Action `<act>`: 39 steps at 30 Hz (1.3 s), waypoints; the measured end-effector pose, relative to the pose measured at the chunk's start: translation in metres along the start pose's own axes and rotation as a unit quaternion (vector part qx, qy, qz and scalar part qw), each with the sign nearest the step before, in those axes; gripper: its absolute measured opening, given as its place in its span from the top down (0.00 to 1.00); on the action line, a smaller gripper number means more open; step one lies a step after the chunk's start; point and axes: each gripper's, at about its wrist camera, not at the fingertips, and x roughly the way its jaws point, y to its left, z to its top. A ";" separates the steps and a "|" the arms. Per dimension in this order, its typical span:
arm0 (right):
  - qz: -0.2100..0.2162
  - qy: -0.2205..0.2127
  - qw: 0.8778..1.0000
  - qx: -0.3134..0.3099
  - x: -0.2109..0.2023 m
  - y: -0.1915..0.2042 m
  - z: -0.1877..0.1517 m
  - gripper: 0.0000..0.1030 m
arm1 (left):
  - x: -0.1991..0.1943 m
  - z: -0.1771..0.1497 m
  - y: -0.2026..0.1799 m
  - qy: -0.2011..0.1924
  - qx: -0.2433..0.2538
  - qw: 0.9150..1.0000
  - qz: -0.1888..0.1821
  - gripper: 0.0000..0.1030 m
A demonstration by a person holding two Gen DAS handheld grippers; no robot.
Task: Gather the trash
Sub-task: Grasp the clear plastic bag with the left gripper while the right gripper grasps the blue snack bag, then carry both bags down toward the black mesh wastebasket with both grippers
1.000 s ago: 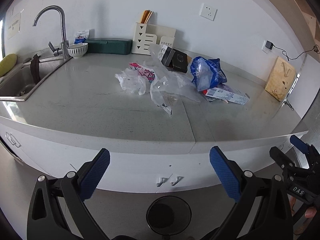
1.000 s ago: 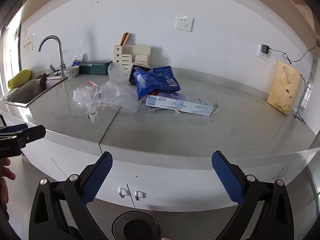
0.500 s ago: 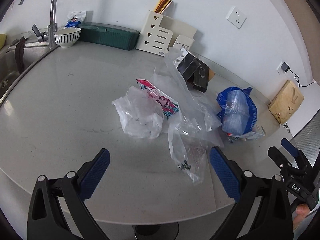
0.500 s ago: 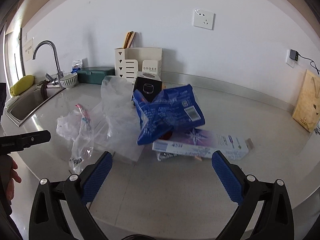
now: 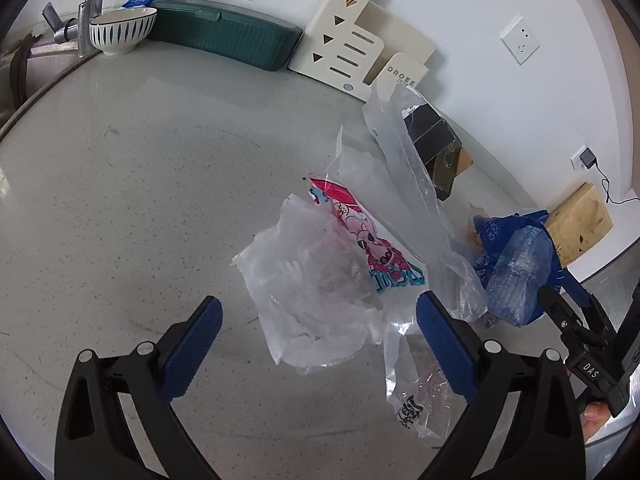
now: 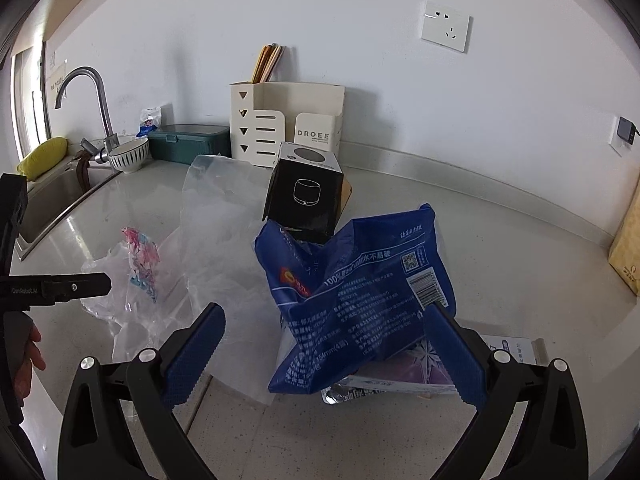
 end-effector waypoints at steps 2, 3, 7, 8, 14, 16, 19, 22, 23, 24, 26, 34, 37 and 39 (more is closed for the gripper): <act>0.001 0.005 1.000 0.002 0.005 -0.001 0.002 0.04 | 0.003 0.000 0.001 0.003 0.001 1.000 0.002 0.11; 0.002 0.007 1.000 0.004 0.008 -0.002 0.003 0.08 | 0.004 0.001 0.002 0.005 0.002 1.000 -0.003 0.12; 0.006 0.030 0.999 0.013 0.020 -0.006 0.005 0.47 | 0.005 0.002 0.004 0.006 0.003 1.000 -0.004 0.32; 0.008 0.032 0.999 0.013 0.022 -0.005 0.005 0.47 | 0.006 0.003 0.004 0.009 0.000 1.000 -0.008 0.36; 0.012 0.039 0.999 0.008 0.027 -0.004 0.005 0.70 | 0.001 0.000 0.003 -0.003 0.009 1.000 -0.004 0.58; 0.021 0.041 0.999 0.013 0.027 -0.005 0.005 0.77 | -0.003 -0.002 0.004 -0.009 0.010 1.000 -0.005 0.68; 0.021 0.032 0.999 0.010 0.024 -0.004 0.005 0.82 | -0.008 -0.004 0.005 -0.020 0.011 1.000 0.002 0.72; 0.024 0.022 0.999 0.001 0.018 -0.001 0.004 0.87 | -0.017 -0.008 0.005 -0.035 0.017 0.999 0.005 0.74; 0.021 0.017 1.000 0.001 0.016 -0.001 0.003 0.88 | -0.020 -0.009 0.005 -0.039 0.017 0.999 0.003 0.75; 0.017 0.014 1.000 -0.004 0.014 0.000 0.003 0.88 | -0.024 -0.010 0.006 -0.043 0.015 0.999 0.000 0.75; 0.011 0.001 1.000 -0.002 0.007 0.000 0.004 0.89 | -0.030 -0.012 0.006 -0.048 0.014 0.999 -0.004 0.75; 0.006 -0.037 0.999 -0.013 -0.033 0.004 0.008 0.90 | -0.063 -0.023 -0.004 -0.074 0.025 0.997 -0.006 0.76; 0.005 -0.045 0.999 -0.013 -0.052 0.008 0.006 0.90 | -0.077 -0.031 -0.011 -0.079 0.033 0.996 -0.007 0.76; 0.009 -0.049 0.999 -0.003 -0.066 0.007 0.003 0.90 | -0.088 -0.039 -0.018 -0.082 0.037 0.996 -0.008 0.76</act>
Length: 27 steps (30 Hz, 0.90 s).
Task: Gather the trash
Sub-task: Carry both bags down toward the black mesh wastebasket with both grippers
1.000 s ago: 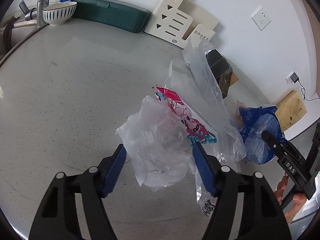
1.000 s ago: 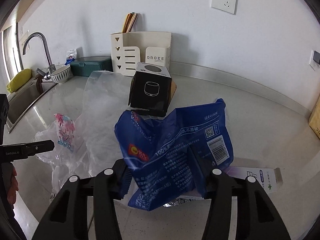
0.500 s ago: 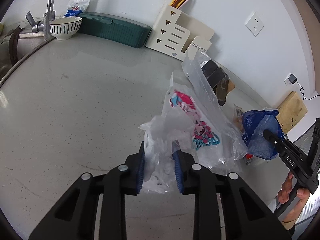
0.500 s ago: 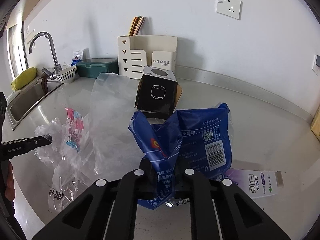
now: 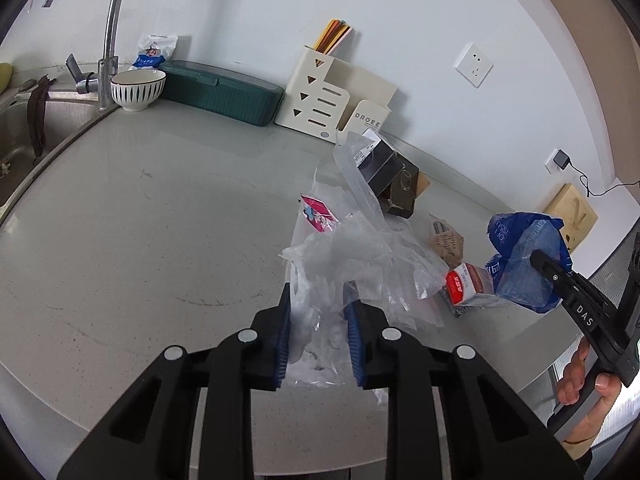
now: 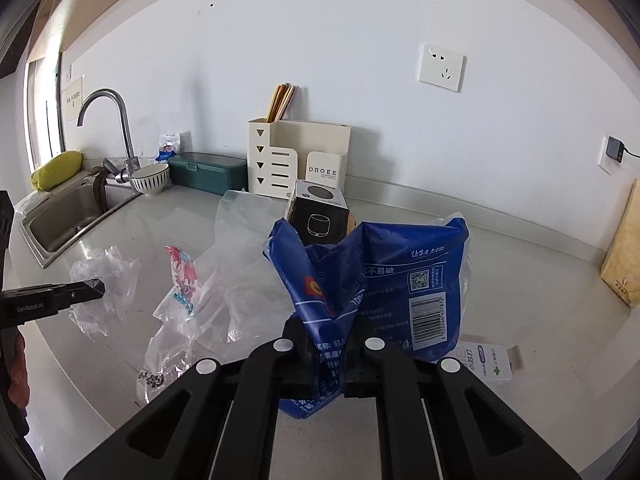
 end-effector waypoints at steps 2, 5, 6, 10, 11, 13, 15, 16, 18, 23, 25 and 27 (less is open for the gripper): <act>-0.003 -0.007 1.000 0.007 -0.015 0.001 -0.003 0.90 | -0.012 -0.005 -0.007 -0.001 0.004 1.000 -0.001 0.76; 0.004 -0.007 1.000 0.025 -0.038 -0.001 -0.012 0.90 | -0.034 -0.013 -0.018 -0.005 0.008 1.000 -0.007 0.76; 0.004 -0.007 1.000 0.026 -0.046 0.000 -0.016 0.90 | -0.041 -0.016 -0.022 -0.006 0.011 1.000 -0.006 0.76; 0.003 -0.008 0.999 0.035 -0.082 0.003 -0.031 0.90 | -0.072 -0.032 -0.039 -0.011 0.024 1.000 -0.008 0.76; 0.002 -0.008 0.999 0.036 -0.090 0.004 -0.035 0.90 | -0.080 -0.038 -0.044 -0.012 0.026 1.000 -0.011 0.76; 0.001 -0.012 0.999 0.040 -0.111 0.007 -0.045 0.90 | -0.093 -0.048 -0.051 -0.013 0.030 0.999 -0.016 0.76; 0.002 -0.015 0.999 0.042 -0.130 0.008 -0.057 0.90 | -0.106 -0.061 -0.061 -0.015 0.038 0.999 -0.015 0.76; 0.001 -0.015 0.999 0.044 -0.140 0.009 -0.063 0.90 | -0.110 -0.067 -0.065 -0.015 0.042 0.999 -0.015 0.76; -0.001 -0.017 0.999 0.049 -0.156 0.010 -0.075 0.90 | -0.121 -0.081 -0.074 -0.015 0.046 0.999 -0.018 0.76; 0.000 -0.014 0.998 0.062 -0.191 0.011 -0.112 0.90 | -0.138 -0.121 -0.091 -0.012 0.067 0.997 -0.025 0.76; -0.007 -0.016 0.997 0.069 -0.205 0.011 -0.126 0.90 | -0.142 -0.136 -0.099 -0.011 0.080 0.997 -0.019 0.76; -0.005 -0.015 0.997 0.076 -0.215 0.011 -0.140 0.90 | -0.144 -0.152 -0.104 -0.006 0.088 0.996 -0.022 0.76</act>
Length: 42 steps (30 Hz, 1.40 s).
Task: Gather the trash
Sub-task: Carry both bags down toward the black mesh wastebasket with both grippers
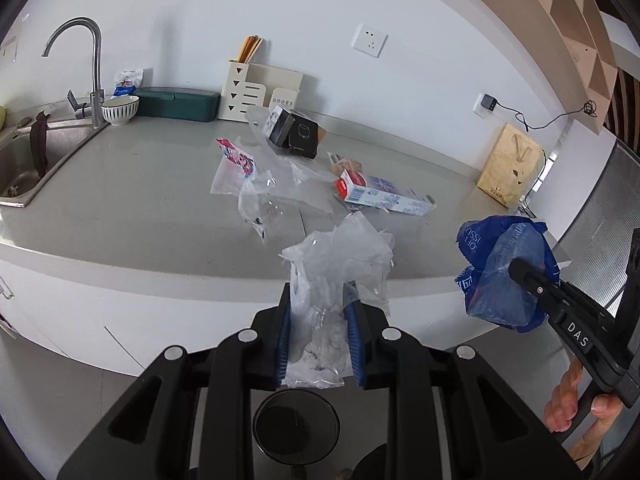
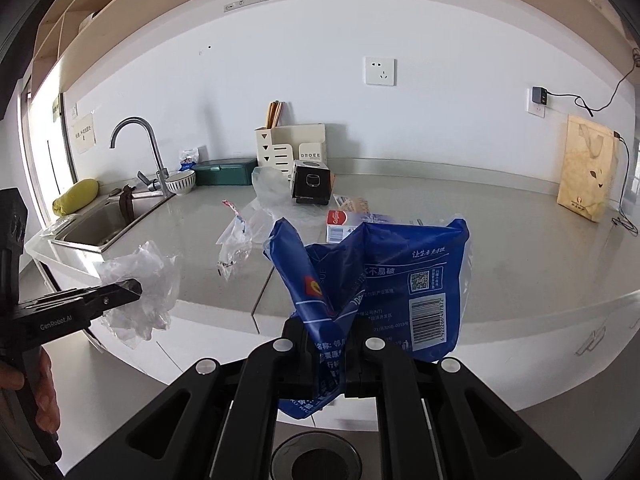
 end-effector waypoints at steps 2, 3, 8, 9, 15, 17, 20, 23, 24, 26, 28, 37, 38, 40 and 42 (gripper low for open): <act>-0.003 0.003 1.000 0.007 -0.008 -0.004 -0.014 0.90 | -0.002 -0.014 -0.008 -0.001 0.013 1.000 0.000 0.76; -0.001 0.006 1.000 0.011 -0.011 -0.006 -0.021 0.90 | -0.002 -0.020 -0.010 0.002 0.015 1.000 -0.007 0.76; -0.003 0.024 0.999 0.024 -0.016 -0.013 -0.057 0.90 | 0.008 -0.052 -0.020 0.025 0.032 0.999 -0.024 0.76; -0.002 0.028 0.999 0.025 -0.016 -0.014 -0.064 0.90 | 0.011 -0.057 -0.020 0.031 0.031 0.999 -0.027 0.76; 0.007 0.062 0.997 0.036 0.007 -0.019 -0.102 0.90 | 0.050 -0.094 -0.021 0.079 0.037 0.996 -0.029 0.76; 0.012 0.075 0.996 0.039 0.019 -0.020 -0.118 0.90 | 0.068 -0.106 -0.020 0.095 0.037 0.994 -0.026 0.76; 0.012 0.099 0.994 0.040 0.043 -0.022 -0.141 0.90 | 0.098 -0.125 -0.012 0.122 0.034 0.992 -0.020 0.76; 0.009 0.125 0.991 0.045 0.071 -0.025 -0.164 0.90 | 0.129 -0.144 -0.002 0.143 0.032 0.989 -0.008 0.76; 0.009 0.134 0.990 0.046 0.081 -0.025 -0.171 0.90 | 0.139 -0.149 0.002 0.148 0.033 0.988 -0.004 0.76; 0.007 0.158 0.986 0.047 0.104 -0.028 -0.189 0.90 | 0.163 -0.163 0.009 0.170 0.041 0.985 0.008 0.76; 0.013 0.182 0.982 0.054 0.128 -0.032 -0.206 0.90 | 0.187 -0.176 0.019 0.190 0.042 0.981 0.017 0.76; 0.038 0.244 0.967 0.061 0.213 -0.035 -0.265 0.89 | 0.268 -0.220 0.052 0.259 0.045 0.964 0.047 0.76; 0.039 0.249 0.966 0.063 0.221 -0.035 -0.270 0.90 | 0.276 -0.225 0.055 0.266 0.045 0.962 0.051 0.76; 0.041 0.261 0.962 0.067 0.237 -0.037 -0.283 0.89 | 0.290 -0.233 0.064 0.281 0.032 0.958 0.050 0.76; 0.041 0.276 0.958 0.072 0.251 -0.038 -0.296 0.89 | 0.305 -0.243 0.072 0.295 0.024 0.954 0.053 0.76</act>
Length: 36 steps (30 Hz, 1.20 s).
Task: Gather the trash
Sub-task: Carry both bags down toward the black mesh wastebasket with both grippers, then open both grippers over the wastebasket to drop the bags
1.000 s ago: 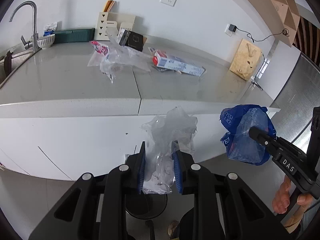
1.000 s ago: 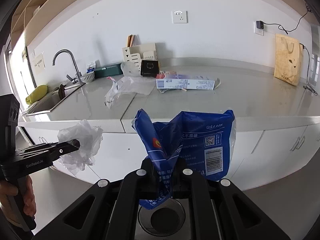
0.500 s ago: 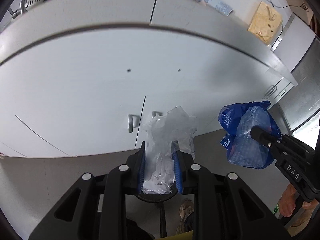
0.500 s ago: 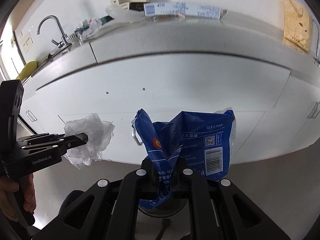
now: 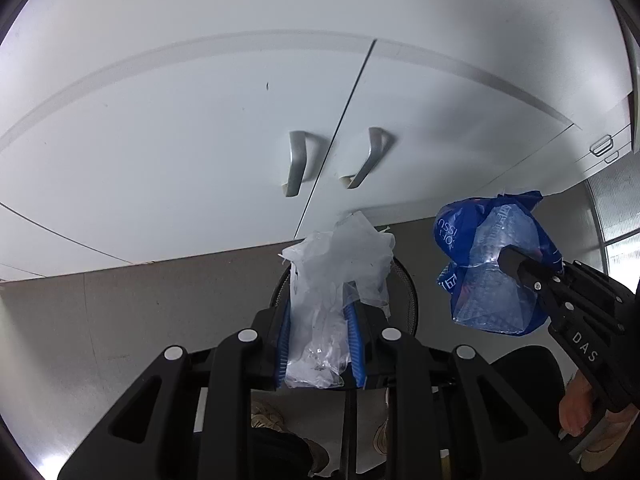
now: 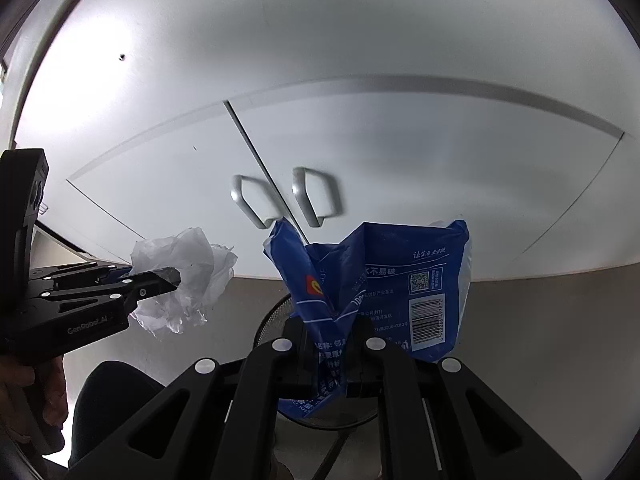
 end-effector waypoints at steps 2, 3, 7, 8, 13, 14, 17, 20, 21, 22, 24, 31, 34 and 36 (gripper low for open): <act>0.006 0.016 1.000 0.005 0.015 -0.003 -0.005 0.89 | 0.018 0.000 0.003 0.019 -0.002 1.000 -0.001 0.76; 0.008 0.023 1.000 0.006 0.022 -0.004 -0.007 0.89 | 0.028 0.000 0.004 0.026 -0.003 1.000 0.000 0.76; 0.002 0.050 0.999 0.008 0.052 -0.008 -0.012 0.89 | 0.064 0.000 0.006 0.056 -0.009 0.998 0.002 0.76; -0.002 0.056 0.998 0.014 0.060 -0.007 -0.012 0.89 | 0.073 0.000 0.007 0.065 -0.010 0.998 0.001 0.76; -0.011 0.107 0.994 0.021 0.103 -0.010 -0.022 0.89 | 0.119 0.001 0.014 0.115 -0.027 0.993 -0.002 0.76; -0.015 0.117 0.993 0.021 0.110 -0.010 -0.025 0.89 | 0.127 -0.004 0.015 0.122 -0.031 0.992 -0.006 0.76; -0.022 0.151 0.988 0.025 0.135 -0.012 -0.035 0.89 | 0.148 -0.013 0.018 0.142 -0.036 0.989 -0.007 0.76; -0.036 0.181 0.983 0.021 0.152 -0.015 -0.047 0.88 | 0.165 -0.016 0.018 0.162 -0.040 0.986 -0.011 0.76; -0.041 0.191 0.981 0.021 0.154 -0.021 -0.054 0.88 | 0.166 -0.020 0.021 0.167 -0.039 0.985 -0.009 0.76; -0.044 0.200 0.979 0.022 0.160 -0.022 -0.058 0.88 | 0.173 -0.022 0.021 0.175 -0.041 0.984 -0.008 0.75; -0.055 0.214 0.975 0.020 0.168 -0.021 -0.064 0.86 | 0.185 -0.025 0.019 0.187 -0.047 0.981 -0.014 0.75; -0.055 0.241 0.969 0.012 0.178 -0.026 -0.071 0.78 | 0.213 -0.026 0.013 0.215 -0.055 0.975 -0.017 0.72; -0.057 0.247 0.967 0.013 0.181 -0.030 -0.078 0.71 | 0.210 -0.019 0.016 0.215 -0.067 0.974 -0.017 0.67; -0.062 0.245 0.967 0.018 0.195 -0.033 -0.078 0.56 | 0.208 -0.019 0.016 0.218 -0.072 0.973 -0.019 0.57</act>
